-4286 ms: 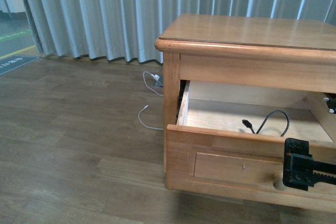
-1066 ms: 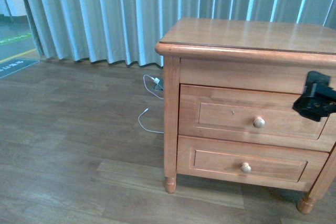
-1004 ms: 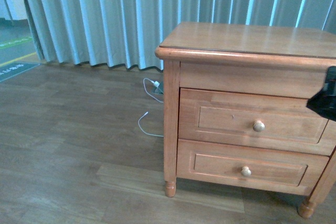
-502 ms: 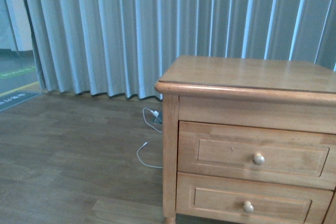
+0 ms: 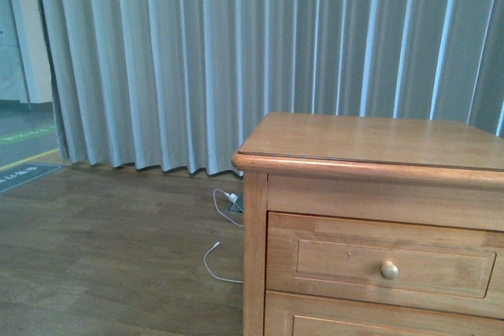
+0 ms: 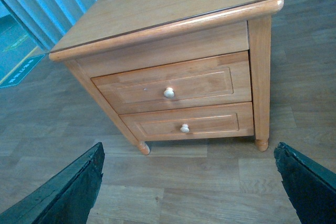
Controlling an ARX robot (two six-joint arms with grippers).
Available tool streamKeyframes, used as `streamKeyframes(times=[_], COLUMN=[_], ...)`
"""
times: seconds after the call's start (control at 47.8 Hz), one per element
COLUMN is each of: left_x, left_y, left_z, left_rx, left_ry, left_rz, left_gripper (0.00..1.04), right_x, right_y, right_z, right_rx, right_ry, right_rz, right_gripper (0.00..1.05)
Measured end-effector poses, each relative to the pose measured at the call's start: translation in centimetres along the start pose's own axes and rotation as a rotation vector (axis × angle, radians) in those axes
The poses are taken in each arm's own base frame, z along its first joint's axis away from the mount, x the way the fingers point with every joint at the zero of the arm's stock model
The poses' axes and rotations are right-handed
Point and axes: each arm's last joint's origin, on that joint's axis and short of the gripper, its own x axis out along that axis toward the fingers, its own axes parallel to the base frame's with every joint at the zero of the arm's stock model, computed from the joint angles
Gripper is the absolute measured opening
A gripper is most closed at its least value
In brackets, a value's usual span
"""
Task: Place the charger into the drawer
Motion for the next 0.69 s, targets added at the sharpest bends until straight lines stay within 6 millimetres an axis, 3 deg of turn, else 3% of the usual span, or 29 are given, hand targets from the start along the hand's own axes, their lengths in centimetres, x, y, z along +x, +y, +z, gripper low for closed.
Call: streamKeyframes(times=[0.167,0.523,0.69], left_x=[0.0,0.0,0.0], left_y=[0.0,0.0,0.0], left_z=[0.0,0.0,0.0], left_rx=[0.000,0.000,0.000], left_ry=[0.000,0.000,0.000], left_rz=[0.000,0.000,0.000], left_gripper=[0.99,0.99,0.99], right_x=[-0.4,0.6,0.9], right_y=[0.9,2.0,2.5], right_z=[-2.2,-5.8,-6.9], right_rx=[-0.256,-0.288,-0.283], right_ry=[-0.232,-0.228,-0.228], right_rz=[-0.071,-0.061,-0.091], right_gripper=[0.65,0.01,0.02])
